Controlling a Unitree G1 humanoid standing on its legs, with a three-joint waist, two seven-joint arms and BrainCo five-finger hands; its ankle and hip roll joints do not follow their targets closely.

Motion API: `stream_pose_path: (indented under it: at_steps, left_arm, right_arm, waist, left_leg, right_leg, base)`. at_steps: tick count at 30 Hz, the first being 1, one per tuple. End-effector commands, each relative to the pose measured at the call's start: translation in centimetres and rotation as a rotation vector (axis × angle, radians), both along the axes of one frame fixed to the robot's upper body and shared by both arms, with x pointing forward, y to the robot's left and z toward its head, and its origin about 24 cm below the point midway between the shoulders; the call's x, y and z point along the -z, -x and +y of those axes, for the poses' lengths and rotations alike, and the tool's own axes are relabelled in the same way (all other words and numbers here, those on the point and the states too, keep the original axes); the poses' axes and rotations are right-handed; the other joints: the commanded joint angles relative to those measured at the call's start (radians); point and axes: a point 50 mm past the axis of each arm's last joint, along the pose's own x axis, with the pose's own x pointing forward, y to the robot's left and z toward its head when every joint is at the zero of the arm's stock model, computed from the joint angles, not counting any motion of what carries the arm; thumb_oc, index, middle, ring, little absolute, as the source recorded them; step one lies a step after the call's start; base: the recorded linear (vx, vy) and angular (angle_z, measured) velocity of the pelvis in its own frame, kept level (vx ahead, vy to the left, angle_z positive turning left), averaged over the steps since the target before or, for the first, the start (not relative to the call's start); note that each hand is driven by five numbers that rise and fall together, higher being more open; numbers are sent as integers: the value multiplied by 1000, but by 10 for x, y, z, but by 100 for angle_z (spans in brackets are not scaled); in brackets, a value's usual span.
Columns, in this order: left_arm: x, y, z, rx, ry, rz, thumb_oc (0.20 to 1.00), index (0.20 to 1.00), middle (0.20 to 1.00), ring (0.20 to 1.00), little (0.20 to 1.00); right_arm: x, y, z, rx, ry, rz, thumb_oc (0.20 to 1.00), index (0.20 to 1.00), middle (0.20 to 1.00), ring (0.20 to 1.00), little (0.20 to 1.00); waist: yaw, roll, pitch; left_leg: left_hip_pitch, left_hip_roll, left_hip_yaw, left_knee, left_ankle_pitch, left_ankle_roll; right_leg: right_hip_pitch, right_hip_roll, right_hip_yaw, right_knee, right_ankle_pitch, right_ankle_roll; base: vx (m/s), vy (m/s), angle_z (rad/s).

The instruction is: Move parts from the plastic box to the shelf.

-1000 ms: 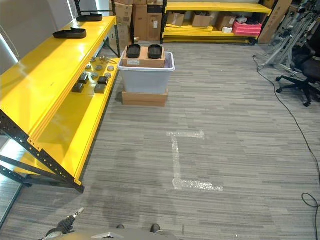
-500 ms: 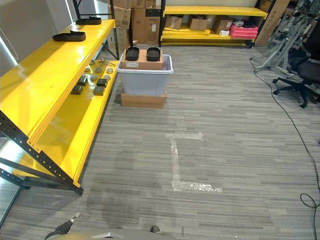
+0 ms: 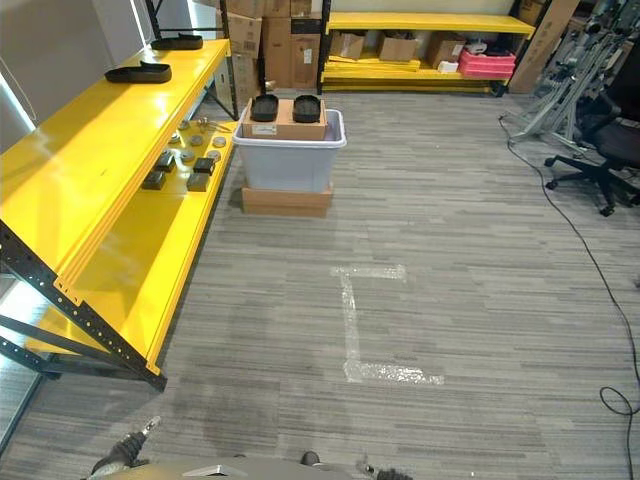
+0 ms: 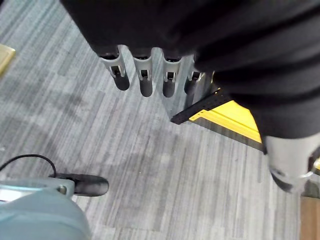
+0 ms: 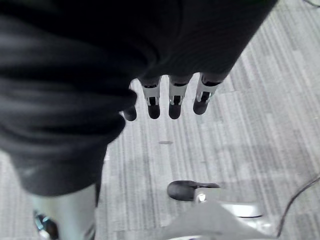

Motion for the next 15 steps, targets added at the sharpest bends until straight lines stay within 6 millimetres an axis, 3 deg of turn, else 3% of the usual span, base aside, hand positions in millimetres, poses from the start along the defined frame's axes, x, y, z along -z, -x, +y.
stream_pose_path:
  at_steps: [1,5,9,15]
  left_arm:
    - [-9,-27,6,-62,-25,-86,1000,1000,1000,1000,1000]
    - [-7,-20,9,-62,-36,-66,1000,1000,1000,1000,1000]
    - [-5,-15,11,-26,-46,-23,1000,1000,1000,1000,1000]
    - [-3,-13,10,-6,-44,3,1000,1000,1000,1000,1000]
  right_arm:
    - [-11,-27,-13,68,14,-89,1000,1000,1000,1000,1000]
    - [-11,-30,-11,67,2,-87,1000,1000,1000,1000,1000]
    - [-11,-32,-7,84,-11,-85,1000,1000,1000,1000,1000]
    - [-13,-37,-5,96,-18,-117,1000,1000,1000,1000,1000]
  waist:
    - [15,-34,39]
    - [14,-35,48]
    - [7,-28,69]
    - [-5,1,111]
  left_leg:
    - [-28,-33,-21,44,-21,2]
    - [-37,-48,-29,63,-29,19]
    - [-54,-67,-42,93,-37,52]
    - [-68,-83,-41,136,-55,97]
  right_leg:
    - [4,-74,11,41,8,108]
    - [-13,-85,29,86,-1,110]
    - [-67,-95,58,216,-15,108]
    - [-239,-135,71,546,82,120]
  base:
    - [43,62,-6]
    - [71,101,-16]
    - [65,126,-10]
    - [50,136,-25]
